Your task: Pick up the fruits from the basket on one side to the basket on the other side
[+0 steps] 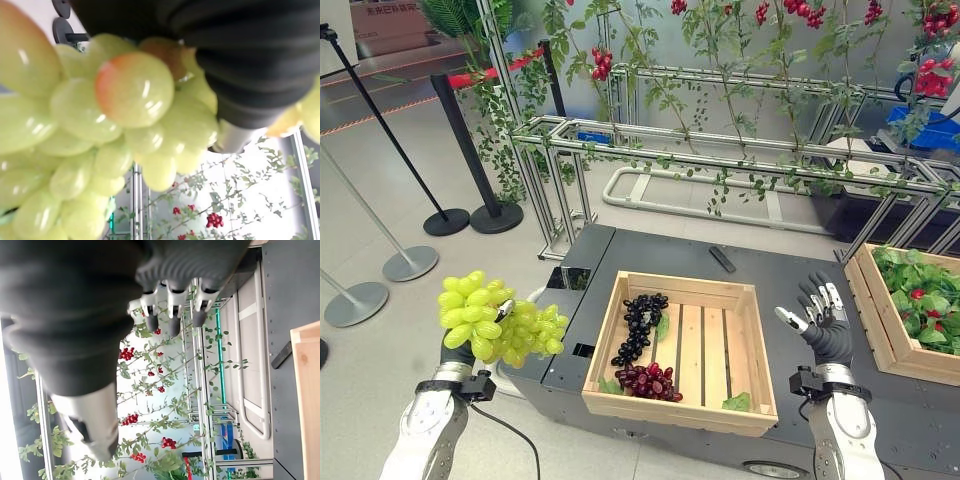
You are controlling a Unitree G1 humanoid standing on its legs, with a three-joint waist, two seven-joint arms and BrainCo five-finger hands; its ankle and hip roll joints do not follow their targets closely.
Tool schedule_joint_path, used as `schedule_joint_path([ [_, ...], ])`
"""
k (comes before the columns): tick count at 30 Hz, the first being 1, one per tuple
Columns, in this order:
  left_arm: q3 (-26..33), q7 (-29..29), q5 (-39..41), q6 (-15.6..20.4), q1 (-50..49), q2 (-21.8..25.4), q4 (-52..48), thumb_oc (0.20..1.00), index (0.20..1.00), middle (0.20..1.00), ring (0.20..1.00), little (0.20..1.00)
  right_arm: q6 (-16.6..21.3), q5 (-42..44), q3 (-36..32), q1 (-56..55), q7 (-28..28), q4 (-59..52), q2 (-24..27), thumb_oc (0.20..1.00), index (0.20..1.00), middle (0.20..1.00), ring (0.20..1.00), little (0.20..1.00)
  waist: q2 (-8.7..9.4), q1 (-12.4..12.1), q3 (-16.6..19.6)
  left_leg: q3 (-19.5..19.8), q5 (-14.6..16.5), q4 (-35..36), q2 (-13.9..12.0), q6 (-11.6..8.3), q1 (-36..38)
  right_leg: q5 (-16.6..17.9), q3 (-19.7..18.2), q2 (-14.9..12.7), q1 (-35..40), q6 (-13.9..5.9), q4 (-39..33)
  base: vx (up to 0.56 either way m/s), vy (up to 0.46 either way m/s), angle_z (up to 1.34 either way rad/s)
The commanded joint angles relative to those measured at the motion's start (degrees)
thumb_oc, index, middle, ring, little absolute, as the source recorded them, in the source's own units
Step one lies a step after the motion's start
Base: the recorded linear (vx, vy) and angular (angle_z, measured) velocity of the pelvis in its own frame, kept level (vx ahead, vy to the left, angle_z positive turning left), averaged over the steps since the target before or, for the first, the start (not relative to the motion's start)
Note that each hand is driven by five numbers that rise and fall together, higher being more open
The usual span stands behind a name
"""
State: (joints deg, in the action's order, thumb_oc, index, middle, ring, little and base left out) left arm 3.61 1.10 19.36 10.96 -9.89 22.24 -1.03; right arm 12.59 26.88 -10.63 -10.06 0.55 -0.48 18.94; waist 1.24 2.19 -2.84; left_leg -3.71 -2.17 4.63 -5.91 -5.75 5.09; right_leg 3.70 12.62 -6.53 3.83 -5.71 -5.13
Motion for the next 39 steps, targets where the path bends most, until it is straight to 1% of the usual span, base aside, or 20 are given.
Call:
schedule_joint_path([
  [1, 4.9, 0.0, 0.6, 6.1, 3.0, 1.1, -1.4, 0.2, 0.2, 0.2, 0.2, 0.2, 3.8, -0.5, -4.5, 3.1, -0.3, -1.2, 0.7, 1.0, 1.0, 1.0, 1.0, 1.0, 1.53, -0.9, -1.7, 3.2, 3.9, -7.8, 1.6, 1.96, -4.8, -9.3, 3.9, 0.8, -0.7, -0.01, 9.2, -0.06, -0.127, 0.17],
  [6, 5.4, -0.2, 1.0, 6.2, 1.9, 0.8, -2.4, 0.2, 0.2, 0.2, 0.2, 0.2, 3.8, -0.3, -4.3, 3.5, -1.0, -2.3, 1.8, 1.0, 1.0, 1.0, 1.0, 1.0, 1.26, -2.1, -3.3, 4.9, 2.3, -9.4, 0.7, 0.72, -7.1, -9.0, 4.7, 2.4, -0.3, 1.15, 7.1, -0.11, -0.125, 0.12],
  [9, 4.4, -0.3, 1.4, 6.5, 3.3, 0.4, -2.4, 0.2, 0.2, 0.2, 0.2, 0.2, 4.5, -0.8, -4.8, 4.5, -0.4, -3.4, 3.1, 1.0, 1.0, 1.0, 1.0, 1.0, -0.09, -3.5, -6.1, 7.5, -5.4, -6.2, -1.2, -2.6, -12.1, -9.0, 7.8, 3.6, -1.2, 1.87, 4.8, -0.24, -0.074, 0.26],
  [11, 3.5, -0.6, 1.7, 6.9, 4.9, 0.0, -1.4, 0.2, 0.2, 0.2, 0.2, 0.2, 4.8, -1.5, -4.9, 5.5, 0.4, -3.3, 4.1, 1.0, 1.0, 1.0, 1.0, 1.0, -0.32, -3.5, -6.5, 8.2, -6.2, -5.1, -0.8, -2.78, -13.5, -7.7, 9.9, 2.6, -2.6, 1.33, 3.4, -0.23, -0.024, 0.63],
  [13, 2.9, -0.7, 1.7, 7.1, 5.3, -0.1, -0.7, 0.2, 0.2, 0.2, 0.2, 0.2, 4.9, -1.9, -4.9, 5.9, 0.8, -2.8, 4.2, 1.0, 1.0, 1.0, 1.0, 1.0, -0.1, -3.3, -6.1, 8.7, -5.0, -5.9, -0.2, -2.22, -13.6, -6.3, 10.8, 1.7, -3.7, 0.79, 2.7, -0.2, -0.009, 0.6],
  [14, 2.2, -1.1, 1.9, 7.2, 5.6, -0.4, -0.3, 0.2, 0.2, 0.2, 0.2, 0.2, 4.9, -2.3, -5.0, 6.0, 1.1, -2.6, 4.1, 1.0, 1.0, 1.0, 1.0, 1.0, 0.12, -2.7, -5.7, 7.3, -1.4, -9.0, 0.5, -1.39, -12.5, -5.4, 11.5, 0.6, -4.7, 0.51, 2.6, -0.12, 0.025, 0.33],
  [15, 2.2, -1.1, 1.9, 7.2, 5.7, -0.4, -0.3, 0.2, 0.2, 0.2, 0.2, 0.2, 4.9, -2.3, -5.0, 6.0, 1.1, -2.6, 4.1, 1.0, 1.0, 1.0, 1.0, 1.0, 0.14, -2.6, -5.7, 7.3, -1.5, -9.2, 0.7, -1.27, -12.8, -5.2, 11.6, 0.5, -4.8, 0.46, 2.6, -0.19, 0.037, 0.37],
  [16, 2.1, -1.4, 1.8, 7.4, 5.8, -0.4, -0.3, 0.2, 0.2, 0.2, 0.2, 0.2, 4.9, -2.8, -4.8, 6.3, 1.1, -2.2, 4.1, 1.0, 1.0, 1.0, 1.0, 1.0, 0.66, -2.2, -5.5, 6.4, 4.1, -12.9, 1.5, -0.19, -11.1, -4.7, 11.5, -0.6, -5.4, 0.57, 2.5, -0.09, 0.032, 0.36],
  [17, 2.1, -1.4, 1.8, 7.4, 5.8, -0.4, -0.3, 0.2, 0.2, 0.2, 0.2, 0.2, 4.9, -2.8, -4.7, 6.3, 1.1, -2.2, 4.1, 1.0, 1.0, 1.0, 1.0, 1.0, 0.6, -2.2, -5.6, 6.4, 4.4, -13.3, 1.4, -0.17, -11.2, -4.8, 11.4, -0.5, -5.3, 0.55, 2.5, -0.13, 0.108, 0.29],
  [19, 2.2, -1.0, 1.7, 7.9, 6.2, -0.9, -0.4, 0.2, 0.2, 0.2, 0.2, 0.2, 4.6, -2.8, -4.3, 6.9, 1.1, -1.8, 3.8, 1.0, 1.0, 1.0, 1.0, 1.0, 0.63, -1.5, -5.5, 5.9, 9.3, -15.1, 2.4, 0.69, -7.2, -3.4, 11.1, -1.5, -5.7, 0.19, 2.5, -0.08, 0.15, 0.05],
  [22, 2.2, -0.4, 1.3, 8.1, 6.2, -1.0, -0.6, 0.2, 0.2, 0.2, 0.2, 0.2, 4.5, -2.4, -4.5, 7.0, 1.9, -0.8, 3.4, 1.0, 1.0, 1.0, 1.0, 1.0, -0.28, -0.2, -4.7, 4.4, 8.8, -11.3, 1.4, 1.09, -4.4, -1.8, 10.8, -1.9, -6.6, -0.6, 2.7, -0.06, 0.248, 0.15],
  [24, 2.3, 0.1, 1.1, 8.2, 6.5, -0.6, -0.4, 0.2, 0.2, 0.2, 0.2, 0.2, 4.4, -2.9, -4.0, 7.4, 2.9, 0.0, 3.6, 1.0, 1.0, 1.0, 1.0, 1.0, -0.14, -0.5, -5.1, 4.4, 10.1, -11.5, 1.9, 1.62, -3.9, -1.2, 9.5, -2.5, -6.7, -0.77, 4.1, -0.03, 0.25, 0.24],
  [28, 2.1, -0.1, 0.5, 7.9, 6.4, 0.5, 0.3, 0.2, 0.2, 0.2, 0.2, 0.2, 4.0, -3.5, -3.9, 7.0, 3.2, 0.3, 2.3, 1.0, 1.0, 1.0, 1.0, 1.0, 0.95, -0.6, -5.2, 3.1, 9.8, -10.4, 2.9, 2.84, -2.8, -0.3, 10.0, -4.7, -6.9, -1.77, 6.6, -0.07, 0.245, -0.03],
  [31, 3.1, -0.4, -1.3, 7.2, 5.9, 1.8, 2.2, 0.2, 0.2, 0.2, 0.2, 0.2, 2.6, -4.6, -4.2, 4.8, 2.7, 0.6, -0.2, 1.0, 1.0, 1.0, 1.0, 1.0, 2.51, -1.0, -4.4, -1.3, 9.8, -8.6, 2.8, 3.1, -1.1, 1.9, 15.1, -8.4, -5.5, -4.51, 6.6, -0.08, 0.218, -0.04],
  [33, 3.3, -0.3, -1.8, 7.1, 5.7, 2.0, 2.6, 0.2, 0.2, 0.2, 0.2, 0.2, 2.4, -5.0, -4.2, 4.7, 3.0, 1.0, -0.5, 1.0, 1.0, 1.0, 1.0, 1.0, 2.73, -1.1, -4.2, -2.1, 9.8, -8.0, 3.3, 3.3, -0.5, 3.1, 15.8, -9.4, -5.1, -5.07, 6.2, -0.06, 0.147, -0.03],
  [34, 3.7, 0.3, -1.6, 7.0, 6.0, 2.3, 3.2, 0.2, 0.2, 0.2, 0.2, 0.2, 2.1, -5.6, -3.9, 4.7, 3.5, 1.5, -0.9, 1.0, 1.0, 1.0, 1.0, 1.0, 2.91, -0.9, -4.1, -2.7, 9.4, -8.1, 3.6, 3.54, -0.7, 4.3, 15.0, -10.8, -5.3, -6.28, 6.5, -0.08, 0.096, -0.01],
  [36, 3.8, 0.5, -1.7, 7.0, 6.0, 2.3, 3.4, 0.2, 0.2, 0.2, 0.2, 0.2, 2.0, -6.1, -3.5, 4.4, 3.5, 1.3, -1.1, 1.0, 1.0, 1.0, 1.0, 1.0, 2.84, -0.8, -3.7, -2.9, 9.3, -7.5, 3.8, 3.73, -0.6, 4.1, 14.2, -11.4, -5.6, -6.47, 6.6, -0.07, 0.084, -0.04],
  [37, 3.4, 1.1, -2.3, 7.0, 6.4, 2.5, 3.7, 0.2, 0.2, 0.2, 0.2, 0.2, 2.0, -6.6, -3.2, 4.3, 3.6, 1.3, -1.2, 1.0, 1.0, 1.0, 1.0, 1.0, 2.62, -0.4, -3.7, -2.5, 9.1, -7.3, 3.8, 4.01, -0.7, 4.0, 11.1, -11.4, -6.4, -6.74, 7.9, -0.14, 0.093, -0.02],
  [38, 2.4, 2.3, -1.9, 7.4, 7.8, 3.0, 3.9, 0.2, 0.2, 0.2, 0.2, 0.2, 2.2, -6.1, -2.4, 4.4, 3.7, 1.2, -1.0, 1.0, 1.0, 1.0, 1.0, 1.0, 2.01, 0.7, -4.3, -2.5, 8.5, -8.0, 3.2, 4.55, -1.3, -0.8, 3.8, -7.9, -7.6, -5.77, 13.6, -0.13, 0.066, 0.03],
  [39, 2.4, 2.3, -1.9, 7.4, 7.9, 3.0, 4.0, 0.2, 0.2, 0.2, 0.2, 0.2, 2.2, -6.1, -2.4, 4.5, 3.7, 1.2, -1.0, 1.0, 1.0, 1.0, 1.0, 1.0, 2.09, 0.7, -4.2, -2.5, 8.3, -8.0, 3.3, 4.55, -1.5, -0.7, 3.8, -7.9, -7.8, -5.69, 13.7, -0.25, 0.053, 0.13],
])
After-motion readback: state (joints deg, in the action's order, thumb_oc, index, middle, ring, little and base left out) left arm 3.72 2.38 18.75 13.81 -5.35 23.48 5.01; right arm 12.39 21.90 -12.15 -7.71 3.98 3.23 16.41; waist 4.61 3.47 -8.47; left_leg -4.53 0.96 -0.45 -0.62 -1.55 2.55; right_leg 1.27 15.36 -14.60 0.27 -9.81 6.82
